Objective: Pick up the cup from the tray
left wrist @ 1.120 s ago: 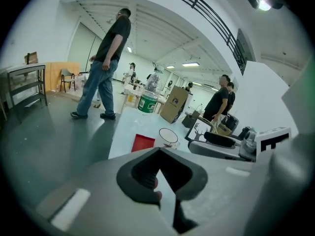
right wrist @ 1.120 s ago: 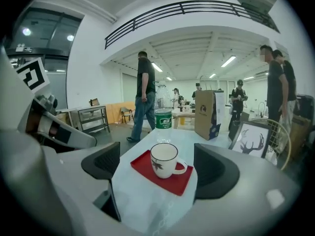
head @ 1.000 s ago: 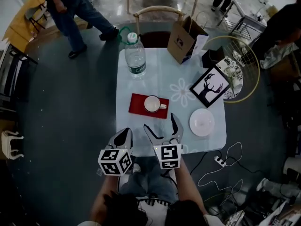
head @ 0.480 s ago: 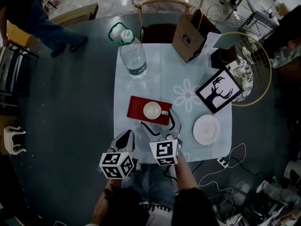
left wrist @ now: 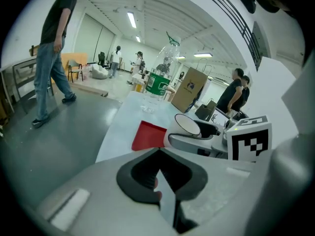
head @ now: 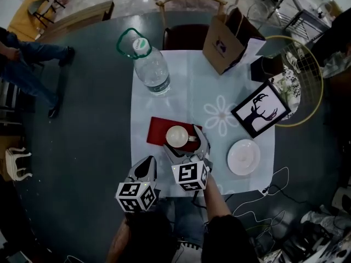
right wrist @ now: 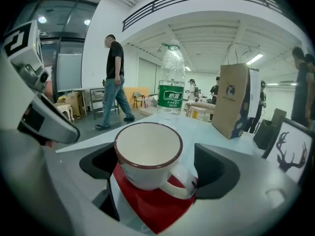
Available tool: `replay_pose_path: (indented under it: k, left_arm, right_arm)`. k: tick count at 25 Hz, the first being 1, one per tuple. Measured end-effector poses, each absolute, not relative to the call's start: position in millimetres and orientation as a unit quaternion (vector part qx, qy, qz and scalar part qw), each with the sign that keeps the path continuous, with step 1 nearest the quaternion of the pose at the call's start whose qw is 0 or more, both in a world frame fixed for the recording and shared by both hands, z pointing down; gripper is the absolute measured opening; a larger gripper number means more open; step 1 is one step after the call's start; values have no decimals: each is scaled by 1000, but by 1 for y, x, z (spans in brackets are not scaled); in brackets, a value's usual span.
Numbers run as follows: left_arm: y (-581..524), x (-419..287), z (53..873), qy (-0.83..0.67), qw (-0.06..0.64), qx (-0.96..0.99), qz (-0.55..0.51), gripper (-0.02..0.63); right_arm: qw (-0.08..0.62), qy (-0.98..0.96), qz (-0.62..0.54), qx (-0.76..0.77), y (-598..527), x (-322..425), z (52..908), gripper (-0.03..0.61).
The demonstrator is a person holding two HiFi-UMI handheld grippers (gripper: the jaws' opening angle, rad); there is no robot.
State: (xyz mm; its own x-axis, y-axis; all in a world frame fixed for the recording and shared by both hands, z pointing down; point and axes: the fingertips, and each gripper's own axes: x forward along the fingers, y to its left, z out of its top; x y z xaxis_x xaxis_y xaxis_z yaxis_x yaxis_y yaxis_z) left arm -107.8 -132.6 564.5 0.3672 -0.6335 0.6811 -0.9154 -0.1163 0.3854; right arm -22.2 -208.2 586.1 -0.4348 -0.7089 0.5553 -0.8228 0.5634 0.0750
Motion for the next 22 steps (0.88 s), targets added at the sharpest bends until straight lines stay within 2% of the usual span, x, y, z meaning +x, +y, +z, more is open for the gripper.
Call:
replay_pose_path:
  k: [8,22]
  left_arm:
    - [-135,-110,572,-533,405,721,178,0]
    - [-131,-114,583,-537,404,717,181,0]
  right_arm:
    - [343,-844,56,408,-210,-25,596,485]
    - [320,-852,23,414,-201,-25,590,468]
